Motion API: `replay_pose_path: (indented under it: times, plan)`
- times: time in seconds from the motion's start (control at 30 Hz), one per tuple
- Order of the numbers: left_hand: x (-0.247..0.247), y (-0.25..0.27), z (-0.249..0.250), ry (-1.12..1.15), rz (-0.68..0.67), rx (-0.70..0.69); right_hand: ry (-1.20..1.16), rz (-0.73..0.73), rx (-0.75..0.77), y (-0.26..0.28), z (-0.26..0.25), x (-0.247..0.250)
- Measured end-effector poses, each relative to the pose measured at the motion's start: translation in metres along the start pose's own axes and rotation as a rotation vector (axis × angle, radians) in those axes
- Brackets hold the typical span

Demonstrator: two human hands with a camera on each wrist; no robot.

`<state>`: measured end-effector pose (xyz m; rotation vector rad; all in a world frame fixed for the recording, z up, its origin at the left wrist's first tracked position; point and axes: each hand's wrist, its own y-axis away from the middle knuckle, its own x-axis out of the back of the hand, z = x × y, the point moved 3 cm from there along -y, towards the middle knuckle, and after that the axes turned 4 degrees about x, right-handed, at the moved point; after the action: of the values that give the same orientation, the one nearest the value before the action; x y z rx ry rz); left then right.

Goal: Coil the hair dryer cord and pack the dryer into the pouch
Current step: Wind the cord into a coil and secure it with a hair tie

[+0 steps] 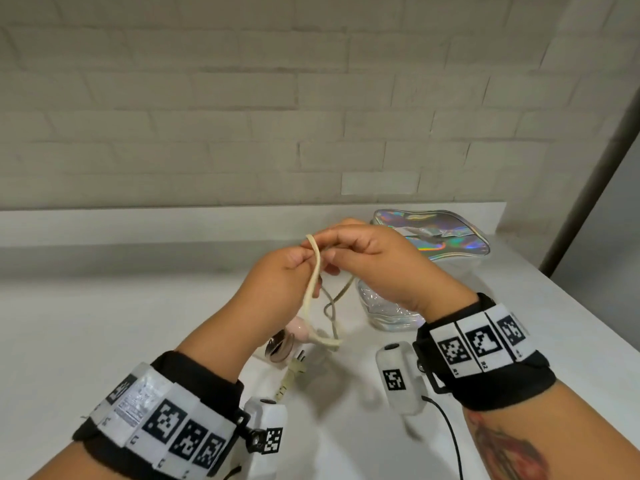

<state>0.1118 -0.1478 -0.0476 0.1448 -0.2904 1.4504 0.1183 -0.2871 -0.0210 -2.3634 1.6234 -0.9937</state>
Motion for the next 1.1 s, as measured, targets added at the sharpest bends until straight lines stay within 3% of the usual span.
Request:
replay_pose_path:
  times: [0.17, 0.23, 0.3, 0.53, 0.6, 0.67, 0.73, 0.9, 1.0, 1.1]
  plan:
    - [0.012, -0.004, -0.004, 0.087, 0.156, -0.057, 0.165, -0.052, -0.032, 0.003, 0.004, -0.002]
    - [0.011, -0.004, -0.002, 0.027, 0.075, -0.103, 0.205, -0.105, -0.025, 0.003, 0.001, -0.006]
    - [0.008, 0.002, 0.005, -0.030, -0.065, -0.162, 0.227, -0.071, -0.013, 0.002, -0.001, -0.004]
    - [0.032, 0.006, -0.009, -0.057, -0.326, -0.071, -0.264, 0.507, -0.142, -0.001, 0.022, 0.032]
    - [0.043, 0.007, -0.019, -0.106, -0.318, -0.032, -0.460, 0.670, -0.153, 0.001, 0.027, 0.041]
    - [0.050, 0.009, -0.026, -0.149, -0.281, 0.008, -0.382, 0.705, -0.138, 0.001, 0.028, 0.047]
    - [0.051, 0.010, -0.029, -0.170, -0.233, 0.025, -0.009, 0.551, -0.088, -0.001, 0.021, 0.047]
    - [0.040, 0.006, -0.026, -0.300, -0.109, 0.007, 0.907, -0.008, 0.264, -0.006, -0.028, 0.002]
    - [0.039, 0.003, -0.026, -0.379, -0.048, 0.005, 1.274, -0.400, 0.137, 0.002, -0.039, -0.022]
    - [0.043, 0.004, -0.024, -0.473, -0.001, -0.013, 1.320, -0.685, -0.064, 0.019, -0.048, -0.021]
